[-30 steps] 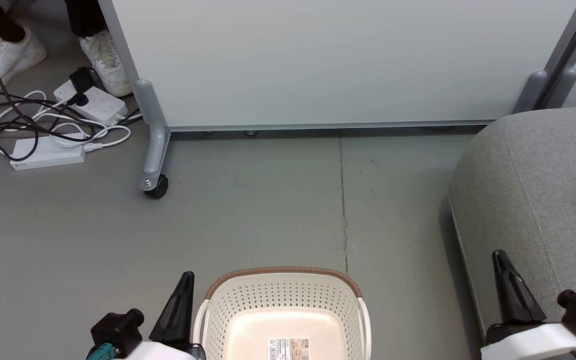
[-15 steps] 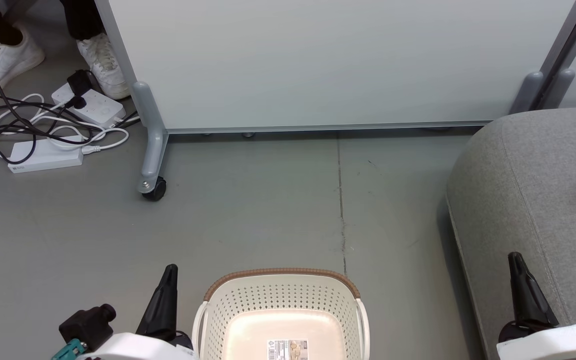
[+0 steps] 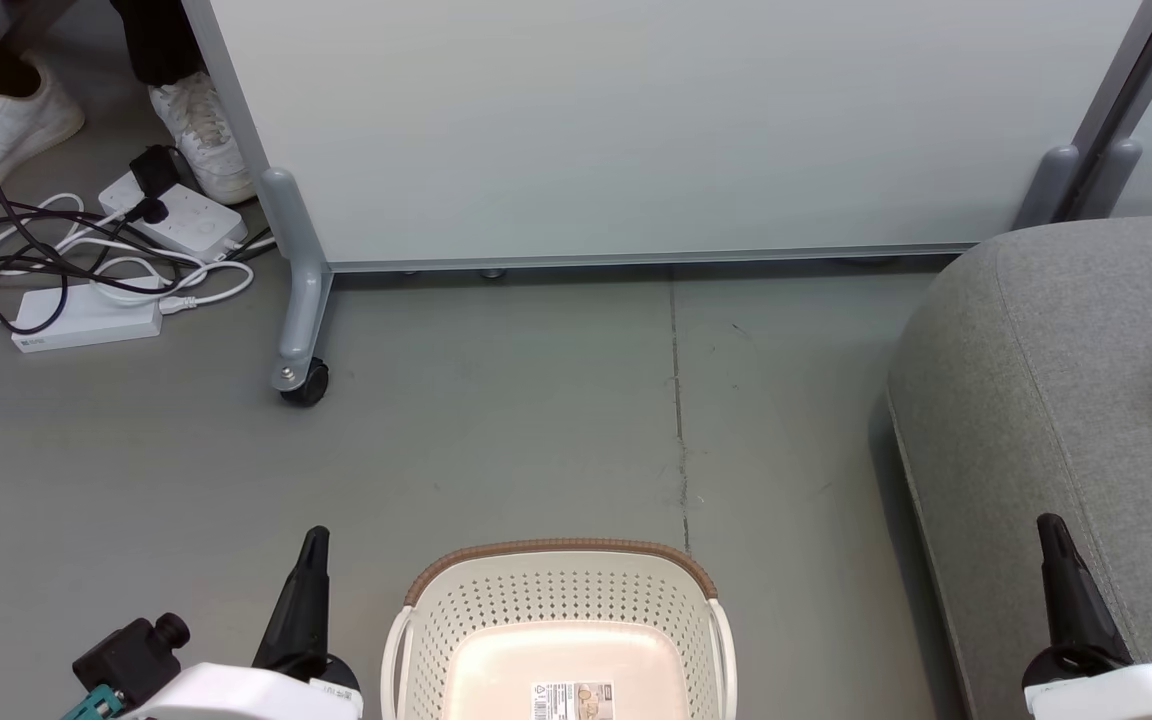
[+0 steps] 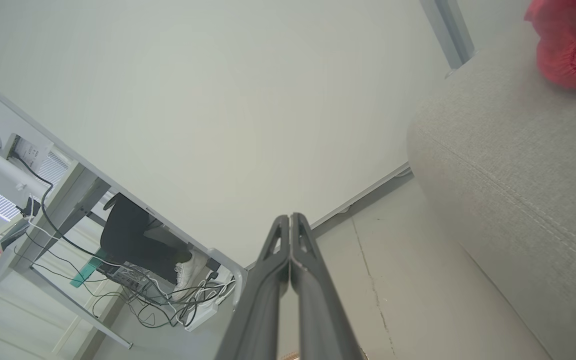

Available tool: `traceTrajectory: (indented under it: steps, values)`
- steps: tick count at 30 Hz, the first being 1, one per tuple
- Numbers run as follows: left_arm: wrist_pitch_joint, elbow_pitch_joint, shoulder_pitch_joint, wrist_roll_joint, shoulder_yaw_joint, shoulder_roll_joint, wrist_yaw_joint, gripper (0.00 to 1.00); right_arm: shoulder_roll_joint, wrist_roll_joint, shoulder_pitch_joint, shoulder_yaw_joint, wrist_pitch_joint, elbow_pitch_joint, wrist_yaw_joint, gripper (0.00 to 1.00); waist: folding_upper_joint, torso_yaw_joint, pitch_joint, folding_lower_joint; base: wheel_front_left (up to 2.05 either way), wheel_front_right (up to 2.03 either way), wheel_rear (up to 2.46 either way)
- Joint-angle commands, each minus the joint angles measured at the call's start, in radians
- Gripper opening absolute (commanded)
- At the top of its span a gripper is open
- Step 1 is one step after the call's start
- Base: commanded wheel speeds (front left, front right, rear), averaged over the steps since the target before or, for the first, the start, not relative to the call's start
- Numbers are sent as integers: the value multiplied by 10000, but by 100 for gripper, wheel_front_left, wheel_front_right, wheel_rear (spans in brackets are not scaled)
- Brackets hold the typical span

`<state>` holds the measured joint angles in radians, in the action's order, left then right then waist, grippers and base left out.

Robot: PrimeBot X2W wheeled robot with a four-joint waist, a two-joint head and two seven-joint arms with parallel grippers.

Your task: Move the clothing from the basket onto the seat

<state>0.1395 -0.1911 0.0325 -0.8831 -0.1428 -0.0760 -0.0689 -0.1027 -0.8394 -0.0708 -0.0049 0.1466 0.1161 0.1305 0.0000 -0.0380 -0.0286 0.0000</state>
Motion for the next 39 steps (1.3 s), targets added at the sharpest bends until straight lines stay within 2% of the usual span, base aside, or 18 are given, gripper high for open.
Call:
traceTrajectory:
  steps: [1,20,39]
  values:
    - [-61,213,-98,-331,98,-62,-57,0,-125,-369,28,-77,-77,-194,3,0,0,5,4,0,0,0,0]
    - [-563,627,6,-2579,383,-182,-112,0,-275,-2896,-317,-166,-447,-628,3,0,0,87,67,0,0,0,0]
    - [-972,965,98,-4355,620,-265,-146,0,-446,-4933,-567,-195,-696,-977,9,0,0,164,127,0,0,0,0]
